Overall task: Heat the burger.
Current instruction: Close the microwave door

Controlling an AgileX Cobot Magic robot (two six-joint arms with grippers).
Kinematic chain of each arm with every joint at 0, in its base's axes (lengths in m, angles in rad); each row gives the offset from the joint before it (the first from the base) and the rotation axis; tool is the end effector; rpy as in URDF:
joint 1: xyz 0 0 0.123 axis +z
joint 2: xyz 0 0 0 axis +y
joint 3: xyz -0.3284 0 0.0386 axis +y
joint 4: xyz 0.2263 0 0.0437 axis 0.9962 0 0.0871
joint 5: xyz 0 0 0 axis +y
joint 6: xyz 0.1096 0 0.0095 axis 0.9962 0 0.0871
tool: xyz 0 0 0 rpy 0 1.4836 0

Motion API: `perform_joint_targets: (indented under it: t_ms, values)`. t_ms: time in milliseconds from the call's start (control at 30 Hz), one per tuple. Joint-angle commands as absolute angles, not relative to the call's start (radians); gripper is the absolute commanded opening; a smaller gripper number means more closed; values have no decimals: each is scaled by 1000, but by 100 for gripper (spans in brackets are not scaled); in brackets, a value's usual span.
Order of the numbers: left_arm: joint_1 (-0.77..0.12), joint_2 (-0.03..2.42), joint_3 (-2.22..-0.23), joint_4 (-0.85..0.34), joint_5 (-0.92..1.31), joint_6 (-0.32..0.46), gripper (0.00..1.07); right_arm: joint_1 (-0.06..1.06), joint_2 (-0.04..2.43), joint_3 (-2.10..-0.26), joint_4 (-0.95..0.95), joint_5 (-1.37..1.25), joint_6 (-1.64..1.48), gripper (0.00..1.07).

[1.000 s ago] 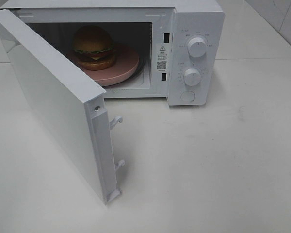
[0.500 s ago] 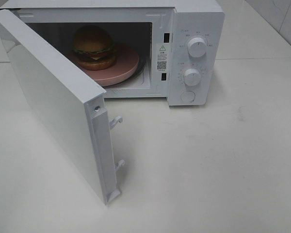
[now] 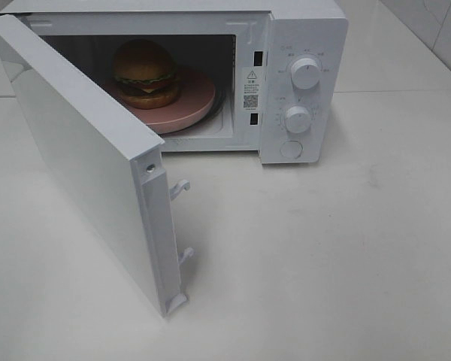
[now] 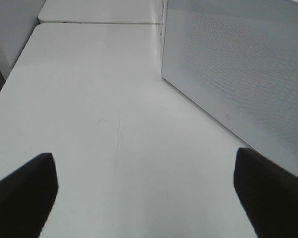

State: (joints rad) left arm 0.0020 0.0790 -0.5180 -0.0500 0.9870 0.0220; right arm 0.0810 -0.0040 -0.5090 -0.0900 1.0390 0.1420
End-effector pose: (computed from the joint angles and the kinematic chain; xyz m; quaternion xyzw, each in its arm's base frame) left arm -0.0396 -0.0047 0.2742 0.0078 0.8496 -0.0187 0.5270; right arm -0.0526 -0.0128 0.2629 0.0273 0.8428 0.0149 0.5374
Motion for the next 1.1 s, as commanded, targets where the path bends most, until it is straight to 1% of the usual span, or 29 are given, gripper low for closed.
perform_joint_targets:
  t_ms: [33,67,100,133,167,200,267,300,333,367,400,433,500,533,567,600,700,767,800,833,867,900,967,1000,1033,1100]
  values:
    - [-2,161,-528,-55,927,18,76,74,-30,-507,-88,1038,143,75]
    - [-2,197,-527,-55,893,18,67,74,-30,-507,-88,1038,143,75]
    - [-2,197,-527,-55,893,18,67,74,-30,-507,-88,1038,143,75]
    - [-2,216,-526,-56,870,18,64,74,-30,-507,-88,1038,143,75]
    - [-2,216,-526,-56,870,18,64,74,-30,-507,-88,1038,143,75]
    - [-2,253,-521,-61,822,18,59,74,-30,-507,-88,1038,143,75]
    - [-2,273,-520,-68,799,18,57,74,-30,-507,-88,1038,143,75]
    - [-2,314,-520,-74,751,18,52,74,-30,-507,-88,1038,143,75]
    - [-2,364,-520,-74,712,18,44,74,-30,-507,-88,1038,143,75]
    - [-2,364,-520,-74,712,18,44,74,-30,-507,-88,1038,143,75]
    - [-2,391,-520,-74,696,18,40,74,-30,-507,-88,1038,143,75]
    - [-2,391,-520,-74,696,18,40,74,-30,-507,-88,1038,143,75]
    - [-2,491,-520,-85,622,18,15,74,-30,-507,-88,1038,143,75]
    - [-2,491,-520,-85,622,18,15,74,-30,-507,-88,1038,143,75]
    - [-2,518,-520,-91,604,18,10,74,-30,-507,-88,1038,143,75]
    - [-2,570,-516,-108,545,20,0,74,-30,-507,-88,1038,143,75]
    - [-2,589,-506,-115,512,22,0,74,-30,-507,-88,1038,143,75]
    - [-2,666,-448,-151,313,54,0,74,-30,-507,-88,1038,143,75]
    - [-2,666,-448,-151,313,54,0,74,-30,-507,-88,1038,143,75]
    - [-2,686,-433,-161,254,62,0,74,-30,-507,-88,1038,143,75]
    - [-2,726,-397,-187,135,79,0,74,-30,-507,-88,1038,143,75]
    - [-2,726,-397,-187,135,79,0,74,-30,-507,-88,1038,143,75]
    - [-2,784,-361,-201,0,82,0,74,-30,-507,-88,1038,143,75]
    - [-2,784,-361,-201,0,82,0,74,-30,-507,-88,1038,143,75]
    - [-2,833,-349,-196,-76,82,0,74,-30,-507,-88,1038,143,75]
    - [-2,853,-345,-195,-113,82,0,74,-30,-507,-88,1038,143,75]
